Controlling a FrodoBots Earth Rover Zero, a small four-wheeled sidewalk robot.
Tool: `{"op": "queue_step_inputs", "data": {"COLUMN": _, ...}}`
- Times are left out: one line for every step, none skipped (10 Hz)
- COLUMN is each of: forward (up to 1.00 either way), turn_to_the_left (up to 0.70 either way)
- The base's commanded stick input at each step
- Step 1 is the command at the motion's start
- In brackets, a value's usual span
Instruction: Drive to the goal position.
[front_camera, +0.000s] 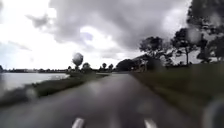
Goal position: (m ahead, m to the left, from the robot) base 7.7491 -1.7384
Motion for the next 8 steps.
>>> {"op": "queue_step_inputs", "data": {"forward": 1.0, "turn_to_the_left": 0.0}}
{"op": "queue_step_inputs", "data": {"forward": 1.0, "turn_to_the_left": 0.0}}
{"op": "queue_step_inputs", "data": {"forward": 1.0, "turn_to_the_left": -0.01}}
{"op": "queue_step_inputs", "data": {"forward": 1.0, "turn_to_the_left": -0.25}}
{"op": "queue_step_inputs", "data": {"forward": 1.0, "turn_to_the_left": -0.4}}
{"op": "queue_step_inputs", "data": {"forward": 1.0, "turn_to_the_left": -0.23}}
{"op": "queue_step_inputs", "data": {"forward": 1.0, "turn_to_the_left": -0.06}}
{"op": "queue_step_inputs", "data": {"forward": 1.0, "turn_to_the_left": -0.29}}
